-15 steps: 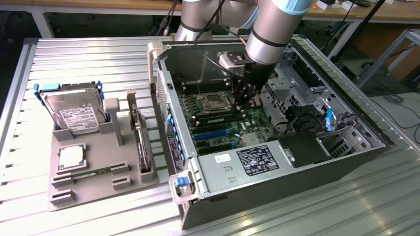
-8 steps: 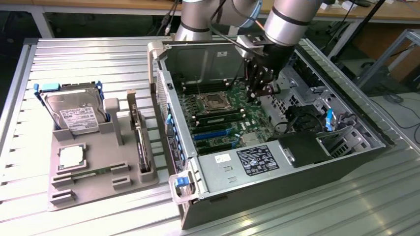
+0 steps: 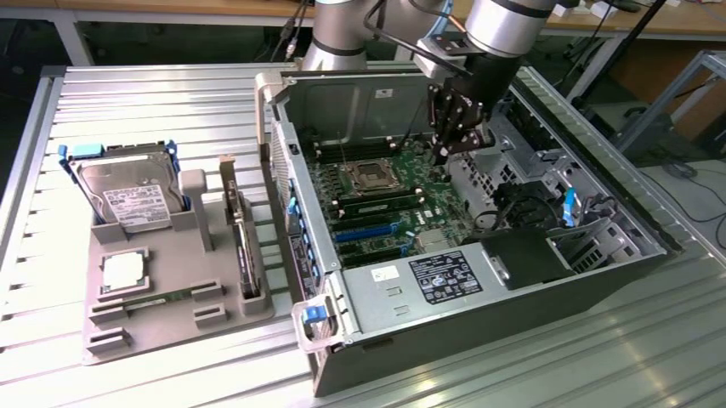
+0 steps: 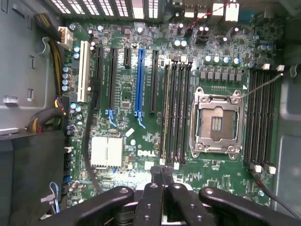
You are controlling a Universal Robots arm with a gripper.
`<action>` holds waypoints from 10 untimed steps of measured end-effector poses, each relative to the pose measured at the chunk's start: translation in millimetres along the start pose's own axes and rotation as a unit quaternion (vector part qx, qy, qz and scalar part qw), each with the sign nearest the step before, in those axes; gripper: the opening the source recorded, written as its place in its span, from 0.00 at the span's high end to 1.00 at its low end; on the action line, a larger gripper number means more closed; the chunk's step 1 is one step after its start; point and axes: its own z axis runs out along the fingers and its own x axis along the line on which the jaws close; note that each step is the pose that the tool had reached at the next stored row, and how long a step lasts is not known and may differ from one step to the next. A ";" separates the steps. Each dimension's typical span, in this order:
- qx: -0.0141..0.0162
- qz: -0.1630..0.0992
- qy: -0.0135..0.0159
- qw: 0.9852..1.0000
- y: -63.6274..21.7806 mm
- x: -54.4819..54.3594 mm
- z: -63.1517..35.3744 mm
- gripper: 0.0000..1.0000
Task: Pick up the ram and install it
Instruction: 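Press down the ram until it locks into place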
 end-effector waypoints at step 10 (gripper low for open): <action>0.000 0.000 0.000 1.000 0.0 0.0 0.0 0.89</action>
